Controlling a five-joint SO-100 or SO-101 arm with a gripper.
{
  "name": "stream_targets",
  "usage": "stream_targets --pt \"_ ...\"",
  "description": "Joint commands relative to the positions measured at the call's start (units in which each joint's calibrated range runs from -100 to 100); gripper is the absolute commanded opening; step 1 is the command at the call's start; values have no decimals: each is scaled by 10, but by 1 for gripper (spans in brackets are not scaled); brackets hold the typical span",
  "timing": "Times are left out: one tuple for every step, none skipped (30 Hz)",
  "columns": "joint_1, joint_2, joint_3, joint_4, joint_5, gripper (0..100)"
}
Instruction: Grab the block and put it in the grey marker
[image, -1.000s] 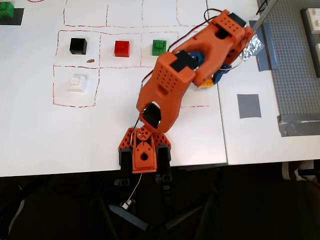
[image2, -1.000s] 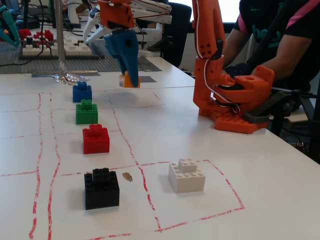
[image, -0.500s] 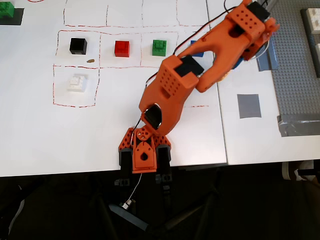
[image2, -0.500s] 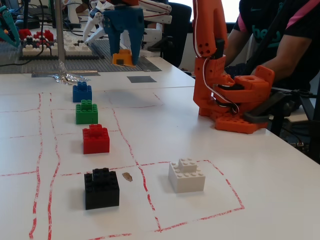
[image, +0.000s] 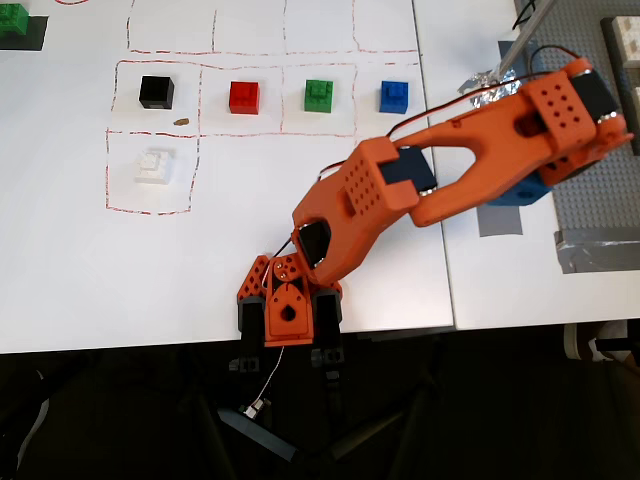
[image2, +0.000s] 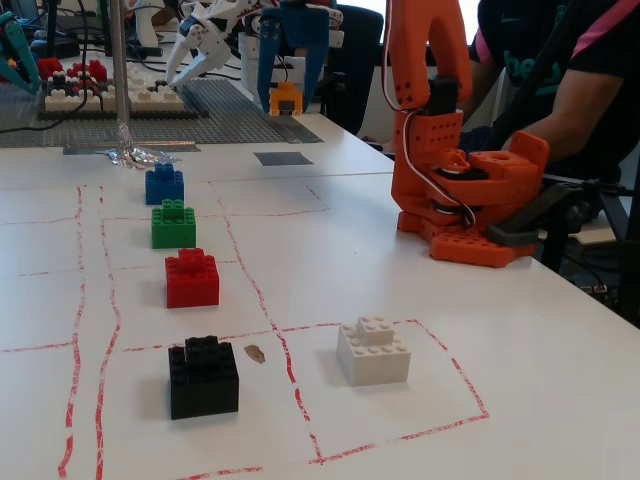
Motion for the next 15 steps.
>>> stream_targets --pt "29 -24 -54 -36 26 0" --pt "35 -18 -49 -47 32 0" --pt "40 -12 -42 -59 37 0" --pt "45 -8 -34 -71 41 0" --pt "47 -1 -29 -82 43 0" --pt "49 6 -25 -94 45 0" --pt "50 12 -20 -105 45 0" --pt "50 18 -17 -114 46 0" --pt "50 24 -16 -122 46 0" --pt "51 28 -11 -131 47 0" --pt "52 31 -4 -141 50 0" --pt "53 31 5 -151 54 0" --pt "54 31 17 -161 57 0" --pt "55 31 30 -175 60 0" --pt "57 31 41 -188 63 0"
